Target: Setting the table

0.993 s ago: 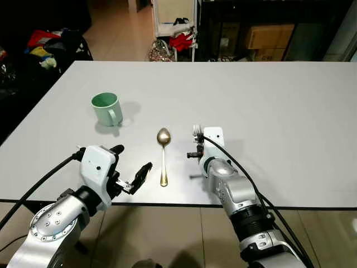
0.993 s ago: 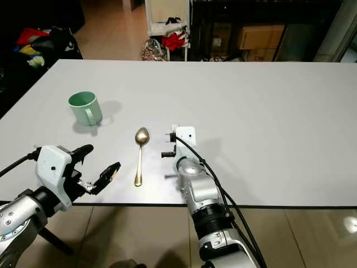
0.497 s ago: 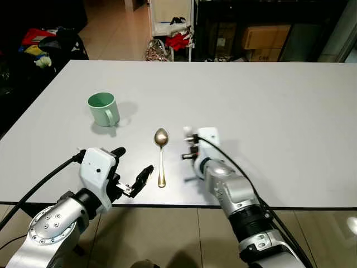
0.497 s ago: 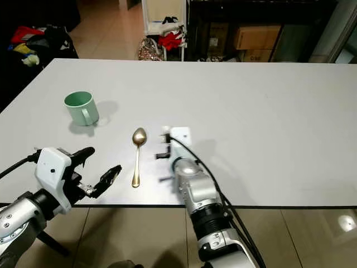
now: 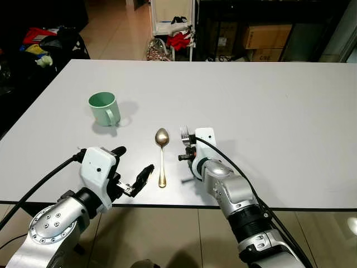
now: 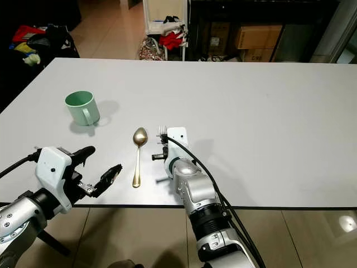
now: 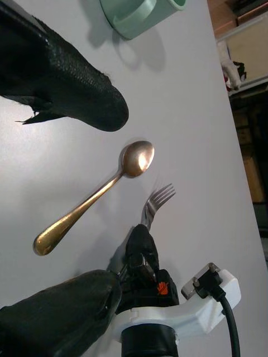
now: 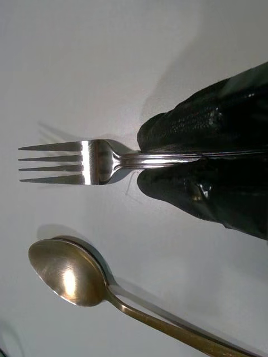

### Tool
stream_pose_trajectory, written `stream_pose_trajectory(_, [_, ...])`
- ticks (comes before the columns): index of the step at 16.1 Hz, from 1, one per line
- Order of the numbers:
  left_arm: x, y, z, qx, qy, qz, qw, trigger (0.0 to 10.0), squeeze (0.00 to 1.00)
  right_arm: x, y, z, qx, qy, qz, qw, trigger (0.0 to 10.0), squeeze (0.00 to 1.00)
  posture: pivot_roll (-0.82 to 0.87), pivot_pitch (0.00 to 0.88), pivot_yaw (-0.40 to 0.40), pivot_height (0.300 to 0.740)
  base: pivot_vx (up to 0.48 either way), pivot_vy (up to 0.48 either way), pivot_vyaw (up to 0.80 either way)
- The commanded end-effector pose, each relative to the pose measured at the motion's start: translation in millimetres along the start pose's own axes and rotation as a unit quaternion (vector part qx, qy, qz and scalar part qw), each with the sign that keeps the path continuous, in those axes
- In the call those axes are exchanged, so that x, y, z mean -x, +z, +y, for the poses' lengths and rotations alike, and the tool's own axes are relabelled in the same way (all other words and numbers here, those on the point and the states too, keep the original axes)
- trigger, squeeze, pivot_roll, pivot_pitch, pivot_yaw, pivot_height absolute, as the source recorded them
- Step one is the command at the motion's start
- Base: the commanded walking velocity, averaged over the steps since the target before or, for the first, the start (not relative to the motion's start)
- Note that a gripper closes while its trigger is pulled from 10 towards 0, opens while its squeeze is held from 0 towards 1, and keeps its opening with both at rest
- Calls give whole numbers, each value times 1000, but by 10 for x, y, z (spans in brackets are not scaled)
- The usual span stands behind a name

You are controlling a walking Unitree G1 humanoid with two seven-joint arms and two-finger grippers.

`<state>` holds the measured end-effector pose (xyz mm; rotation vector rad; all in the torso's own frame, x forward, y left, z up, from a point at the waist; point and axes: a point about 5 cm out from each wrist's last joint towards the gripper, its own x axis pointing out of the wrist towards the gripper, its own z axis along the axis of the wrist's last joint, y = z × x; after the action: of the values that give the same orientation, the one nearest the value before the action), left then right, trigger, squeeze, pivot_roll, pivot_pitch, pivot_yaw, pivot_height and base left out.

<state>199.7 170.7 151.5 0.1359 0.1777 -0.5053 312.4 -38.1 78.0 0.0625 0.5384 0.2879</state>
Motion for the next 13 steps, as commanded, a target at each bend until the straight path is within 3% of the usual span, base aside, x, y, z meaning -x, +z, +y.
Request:
stream_pose_trajectory(1, [0,19,0,-4,-1,0,1000,10000,0,19,57,396,-32,53,-6,998,10000,0,121,0,29,740,0,0,0])
stream_pose_trajectory(8, [0,19,0,-4,-1,0,1000,10000,0,19,57,396,-32,53,-6,998,10000,0,121,0,29,740,0,0,0])
stream_pose_trajectory(9, [-134,53,29,2,29,-20,999,10000,0,231,135,-91,-32,28,-67,997,10000,0,27,0,83,740,0,398,0])
stream_pose_trajectory(10, [-334,119,49,9,66,-44,997,10000,0,690,208,-640,16,-14,-138,990,10000,0,33,0,80,740,0,379,0])
stream_pose_trajectory(13, [-319,116,57,6,65,-42,997,10000,0,688,234,-594,14,-1,-146,989,10000,0,38,0,75,740,0,360,0])
